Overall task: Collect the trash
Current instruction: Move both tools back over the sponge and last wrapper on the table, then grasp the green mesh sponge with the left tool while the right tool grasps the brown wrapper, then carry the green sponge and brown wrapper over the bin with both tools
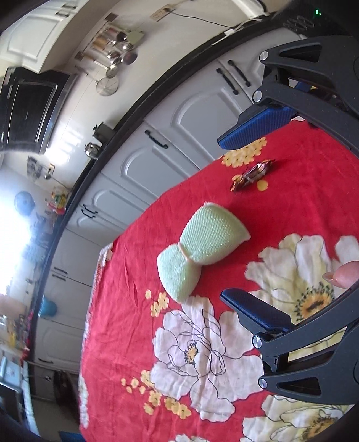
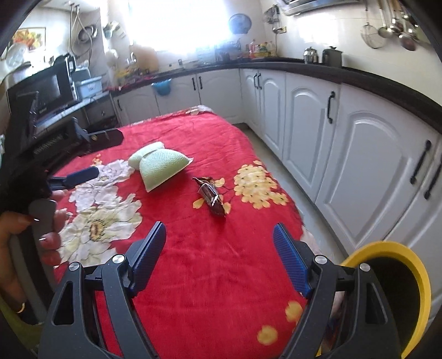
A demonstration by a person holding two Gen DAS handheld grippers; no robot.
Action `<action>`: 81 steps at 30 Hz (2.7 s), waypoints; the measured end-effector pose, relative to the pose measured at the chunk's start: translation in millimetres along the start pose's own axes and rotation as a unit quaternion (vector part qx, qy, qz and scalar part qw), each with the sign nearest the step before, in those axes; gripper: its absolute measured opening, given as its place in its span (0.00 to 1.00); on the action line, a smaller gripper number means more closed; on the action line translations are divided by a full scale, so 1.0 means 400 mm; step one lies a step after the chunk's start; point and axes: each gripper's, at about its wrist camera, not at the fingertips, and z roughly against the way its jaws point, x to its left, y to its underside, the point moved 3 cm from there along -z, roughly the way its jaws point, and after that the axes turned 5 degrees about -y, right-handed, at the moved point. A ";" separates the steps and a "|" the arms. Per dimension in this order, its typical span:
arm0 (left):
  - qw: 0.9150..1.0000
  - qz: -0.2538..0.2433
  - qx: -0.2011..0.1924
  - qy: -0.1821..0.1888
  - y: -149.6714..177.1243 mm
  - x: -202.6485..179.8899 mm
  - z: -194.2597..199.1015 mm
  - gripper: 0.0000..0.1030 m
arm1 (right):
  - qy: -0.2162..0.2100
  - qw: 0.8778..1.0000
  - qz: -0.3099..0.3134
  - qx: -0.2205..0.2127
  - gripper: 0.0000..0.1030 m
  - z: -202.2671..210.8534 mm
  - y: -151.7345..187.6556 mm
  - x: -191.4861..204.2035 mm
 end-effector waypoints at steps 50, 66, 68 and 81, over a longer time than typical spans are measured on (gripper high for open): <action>0.994 0.025 0.096 -0.048 -0.026 0.028 -0.244 0.35 | -0.040 0.996 -0.058 0.049 0.18 -0.042 0.107 -0.013; 0.994 -0.058 0.090 0.013 0.088 -0.064 -0.099 0.33 | -0.016 0.995 -0.100 0.005 0.18 0.113 0.128 -0.105; 0.992 -0.080 0.089 0.027 0.107 -0.101 -0.080 0.33 | -0.005 0.994 -0.106 -0.006 0.18 0.141 0.133 -0.130; 0.965 -0.209 0.099 0.126 0.268 -0.414 -0.016 0.34 | 0.076 0.982 -0.172 -0.035 0.18 0.296 0.235 -0.338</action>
